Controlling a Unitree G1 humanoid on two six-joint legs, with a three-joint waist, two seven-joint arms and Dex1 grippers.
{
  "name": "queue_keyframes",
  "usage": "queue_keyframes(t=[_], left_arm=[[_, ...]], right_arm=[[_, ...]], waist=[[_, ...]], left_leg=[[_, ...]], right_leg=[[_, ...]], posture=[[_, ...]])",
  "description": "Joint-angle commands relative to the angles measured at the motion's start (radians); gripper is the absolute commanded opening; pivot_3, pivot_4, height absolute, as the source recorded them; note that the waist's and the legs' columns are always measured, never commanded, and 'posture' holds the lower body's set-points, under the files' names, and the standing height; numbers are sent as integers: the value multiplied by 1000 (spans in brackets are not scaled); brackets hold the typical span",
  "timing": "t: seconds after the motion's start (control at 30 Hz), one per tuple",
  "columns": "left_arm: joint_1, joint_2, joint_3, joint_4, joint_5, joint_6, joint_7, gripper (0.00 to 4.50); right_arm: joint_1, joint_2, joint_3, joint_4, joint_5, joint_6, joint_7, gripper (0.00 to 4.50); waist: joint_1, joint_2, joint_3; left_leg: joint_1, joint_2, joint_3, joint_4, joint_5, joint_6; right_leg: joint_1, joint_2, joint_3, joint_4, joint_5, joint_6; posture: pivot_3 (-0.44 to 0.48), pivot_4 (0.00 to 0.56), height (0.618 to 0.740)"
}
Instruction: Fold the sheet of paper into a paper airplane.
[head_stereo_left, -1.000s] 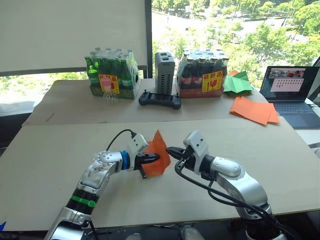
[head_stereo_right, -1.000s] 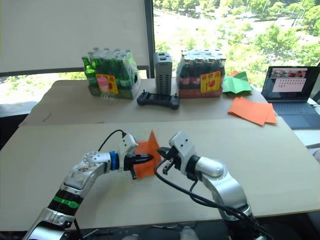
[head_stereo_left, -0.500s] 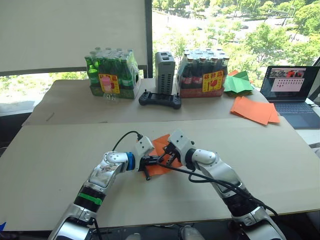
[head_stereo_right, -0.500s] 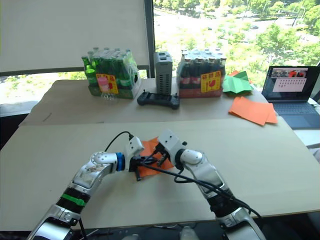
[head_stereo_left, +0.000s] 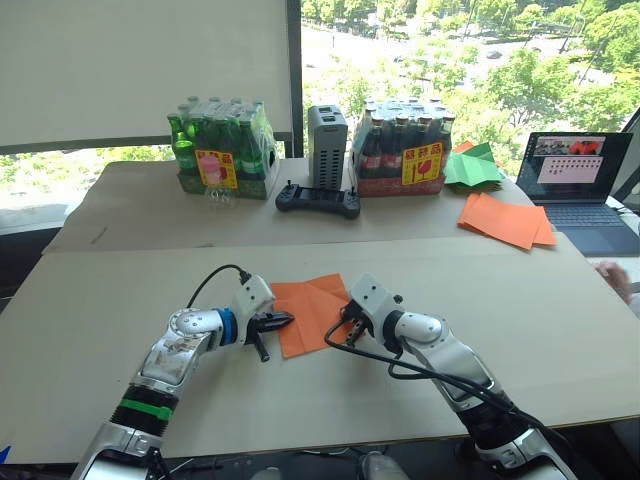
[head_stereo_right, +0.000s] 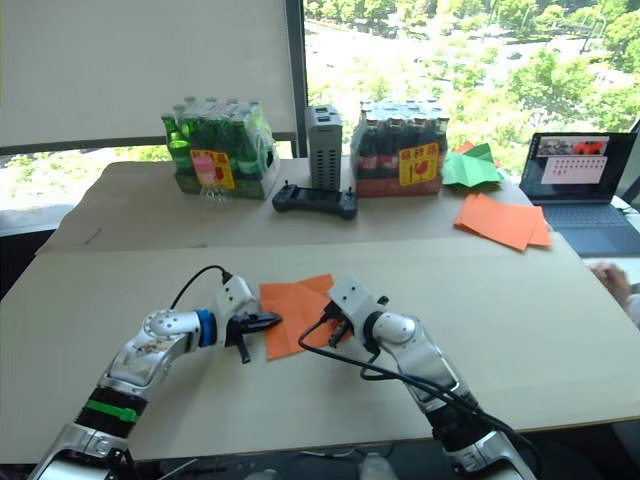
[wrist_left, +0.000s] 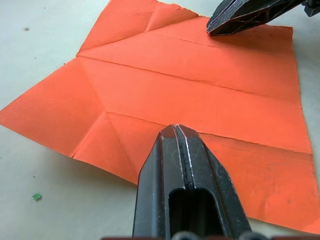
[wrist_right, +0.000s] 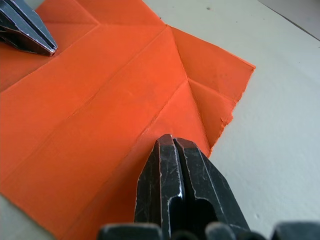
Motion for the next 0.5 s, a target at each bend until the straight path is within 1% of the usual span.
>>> queue_keyframes(t=[0.03, 0.1, 0.13, 0.27, 0.4, 0.43, 0.5], left_arm=[[38, 11, -3, -22, 13, 21, 14, 0], [48, 9, -6, -32, 15, 25, 20, 0], [50, 8, -6, -35, 14, 27, 21, 0], [50, 6, -5, -39, 12, 31, 24, 0], [45, 4, -7, -39, 12, 30, 24, 0], [46, 3, -7, -39, 12, 30, 23, 0], [46, 3, -7, -38, 12, 29, 23, 0]], right_arm=[[5, 8, -5, -11, -11, 14, -6, 31], [1, 22, -22, -7, 0, 13, -11, 31], [-2, 33, -41, -5, 14, 22, -15, 304], [-19, 52, -87, 8, 39, 22, -17, 1585], [-77, 95, -164, 74, 82, 7, -34, 3050], [-87, 102, -173, 91, 86, 6, -37, 3346], [-115, 117, -181, 145, 89, -7, -34, 3346]], waist=[[-1, 0, 0], [-1, 0, 0], [0, 0, 0], [0, 0, 0], [0, 0, 0], [0, 0, 0], [0, 0, 0]], left_leg=[[0, 0, 0, 0, 0, 0], [0, 0, 0, 0, 0, 0], [0, 0, 0, 0, 0, 0], [0, 0, 0, 0, 0, 0], [0, 0, 0, 0, 0, 0], [0, 0, 0, 0, 0, 0], [0, 0, 0, 0, 0, 0]], right_leg=[[0, 0, 0, 0, 0, 0], [0, 0, 0, 0, 0, 0], [0, 0, 0, 0, 0, 0], [0, 0, 0, 0, 0, 0], [0, 0, 0, 0, 0, 0], [0, 0, 0, 0, 0, 0], [0, 0, 0, 0, 0, 0]], posture=[[0, 150, 723], [0, 150, 723], [0, 150, 723], [0, 150, 723], [0, 150, 723], [0, 150, 723], [0, 150, 723]])
